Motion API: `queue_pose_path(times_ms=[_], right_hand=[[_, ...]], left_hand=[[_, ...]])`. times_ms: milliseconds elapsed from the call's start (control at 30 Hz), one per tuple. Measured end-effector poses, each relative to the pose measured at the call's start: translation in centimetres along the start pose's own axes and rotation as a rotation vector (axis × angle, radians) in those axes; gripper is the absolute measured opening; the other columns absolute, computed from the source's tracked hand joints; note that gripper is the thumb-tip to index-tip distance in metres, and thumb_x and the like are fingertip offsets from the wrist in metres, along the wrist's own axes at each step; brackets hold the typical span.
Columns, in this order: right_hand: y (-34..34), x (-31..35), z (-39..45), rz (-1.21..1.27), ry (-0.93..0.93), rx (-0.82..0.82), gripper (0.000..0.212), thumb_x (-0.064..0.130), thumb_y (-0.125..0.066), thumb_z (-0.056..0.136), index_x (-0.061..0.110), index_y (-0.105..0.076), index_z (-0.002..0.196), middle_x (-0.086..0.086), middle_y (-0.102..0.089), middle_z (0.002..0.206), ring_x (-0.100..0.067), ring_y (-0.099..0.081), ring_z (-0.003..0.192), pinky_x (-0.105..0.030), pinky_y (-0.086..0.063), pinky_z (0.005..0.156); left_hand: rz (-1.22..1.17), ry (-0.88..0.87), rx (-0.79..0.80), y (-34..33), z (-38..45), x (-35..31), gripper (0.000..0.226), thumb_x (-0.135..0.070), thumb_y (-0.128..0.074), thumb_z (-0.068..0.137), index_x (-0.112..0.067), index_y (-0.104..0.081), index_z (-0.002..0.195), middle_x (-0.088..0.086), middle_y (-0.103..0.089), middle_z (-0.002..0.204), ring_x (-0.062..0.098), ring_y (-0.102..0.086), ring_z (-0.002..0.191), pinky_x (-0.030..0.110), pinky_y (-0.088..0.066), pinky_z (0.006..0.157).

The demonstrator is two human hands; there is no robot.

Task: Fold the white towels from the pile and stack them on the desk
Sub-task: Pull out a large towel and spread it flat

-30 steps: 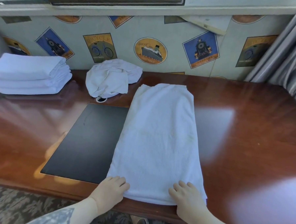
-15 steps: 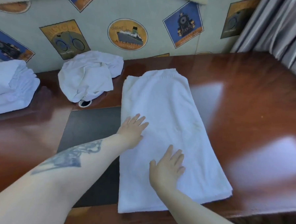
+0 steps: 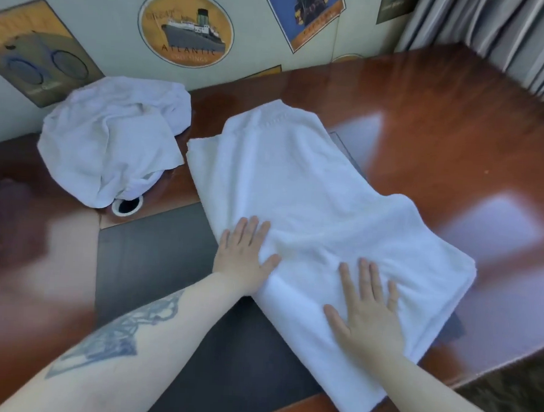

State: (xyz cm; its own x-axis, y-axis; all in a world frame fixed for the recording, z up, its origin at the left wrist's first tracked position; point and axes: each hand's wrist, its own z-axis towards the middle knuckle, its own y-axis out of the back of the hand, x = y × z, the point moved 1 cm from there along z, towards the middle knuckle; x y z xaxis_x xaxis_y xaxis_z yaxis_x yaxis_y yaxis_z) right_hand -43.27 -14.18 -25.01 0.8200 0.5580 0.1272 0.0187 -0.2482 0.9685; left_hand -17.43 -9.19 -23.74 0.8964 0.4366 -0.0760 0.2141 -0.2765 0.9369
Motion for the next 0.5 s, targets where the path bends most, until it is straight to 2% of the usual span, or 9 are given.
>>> queue_pose_path(times_ms=[100, 200, 267, 300, 367, 433, 500], right_hand=[[1.0, -3.2, 0.6, -0.012, 0.145, 0.029, 0.081, 0.066, -0.023, 0.087, 0.026, -0.005, 0.155, -0.005, 0.001, 0.163, -0.024, 0.005, 0.151, -0.049, 0.002, 0.120], [2.3, -6.6, 1.9, -0.075, 0.362, 0.058, 0.082, 0.065, -0.032, 0.087, 0.025, -0.013, 0.155, -0.004, -0.006, 0.163, -0.028, -0.009, 0.150, -0.046, -0.003, 0.119], [3.4, -8.6, 3.8, -0.136, 0.490, 0.082, 0.082, 0.064, -0.037, 0.086, 0.022, -0.022, 0.154, -0.006, -0.017, 0.161, -0.034, -0.020, 0.147, -0.044, -0.007, 0.116], [3.9, -9.6, 5.0, -0.177, 0.535, 0.112, 0.082, 0.064, -0.035, 0.085, 0.023, -0.020, 0.154, -0.006, -0.015, 0.161, -0.034, -0.018, 0.147, -0.042, -0.006, 0.116], [4.7, -11.4, 8.0, -0.255, 0.587, 0.174, 0.079, 0.064, -0.025, 0.088, 0.031, 0.005, 0.153, 0.001, 0.011, 0.162, -0.029, 0.006, 0.150, -0.039, 0.008, 0.119], [5.6, -12.4, 11.4, -0.354, 0.541, 0.258, 0.075, 0.056, -0.027, 0.095, 0.039, 0.027, 0.144, 0.007, 0.034, 0.154, -0.020, 0.027, 0.145, -0.039, 0.016, 0.117], [7.0, -11.5, 14.0, -0.384, 0.400, 0.324, 0.077, 0.041, -0.036, 0.100, 0.040, 0.026, 0.146, 0.009, 0.031, 0.156, -0.017, 0.023, 0.147, -0.042, 0.010, 0.118]], left_hand=[[-0.032, 0.132, -0.043, -1.7, -3.8, -2.2, 0.076, -0.067, -0.008, 0.094, -0.028, 0.022, 0.152, -0.002, 0.023, 0.162, 0.019, 0.020, 0.149, 0.044, 0.002, 0.121], [-0.032, 0.191, -0.005, -3.3, -8.4, -4.2, 0.083, -0.072, 0.006, 0.083, -0.024, 0.034, 0.145, 0.004, 0.027, 0.160, 0.024, 0.016, 0.150, 0.043, -0.005, 0.119], [-0.001, 0.192, 0.027, -3.9, -10.6, -5.5, 0.088, -0.073, 0.009, 0.079, -0.023, 0.033, 0.147, 0.006, 0.016, 0.163, 0.026, 0.001, 0.149, 0.041, -0.013, 0.115], [0.017, 0.194, 0.027, -4.0, -11.4, -6.3, 0.090, -0.073, 0.008, 0.079, -0.022, 0.029, 0.149, 0.006, 0.003, 0.162, 0.027, -0.010, 0.145, 0.039, -0.018, 0.112], [0.052, 0.196, -0.002, -3.9, -12.0, -7.9, 0.092, -0.071, 0.005, 0.081, -0.018, 0.017, 0.154, 0.005, -0.024, 0.148, 0.027, -0.027, 0.127, 0.036, -0.026, 0.104], [0.034, 0.206, -0.012, -3.3, -11.9, -9.4, 0.088, -0.069, -0.002, 0.087, -0.015, 0.001, 0.157, 0.001, -0.034, 0.135, 0.024, -0.036, 0.115, 0.034, -0.032, 0.097], [-0.087, 0.221, 0.012, -2.9, -11.4, -10.5, 0.074, -0.063, -0.016, 0.096, -0.019, -0.013, 0.155, -0.002, -0.036, 0.132, 0.022, -0.049, 0.104, 0.031, -0.038, 0.084]])
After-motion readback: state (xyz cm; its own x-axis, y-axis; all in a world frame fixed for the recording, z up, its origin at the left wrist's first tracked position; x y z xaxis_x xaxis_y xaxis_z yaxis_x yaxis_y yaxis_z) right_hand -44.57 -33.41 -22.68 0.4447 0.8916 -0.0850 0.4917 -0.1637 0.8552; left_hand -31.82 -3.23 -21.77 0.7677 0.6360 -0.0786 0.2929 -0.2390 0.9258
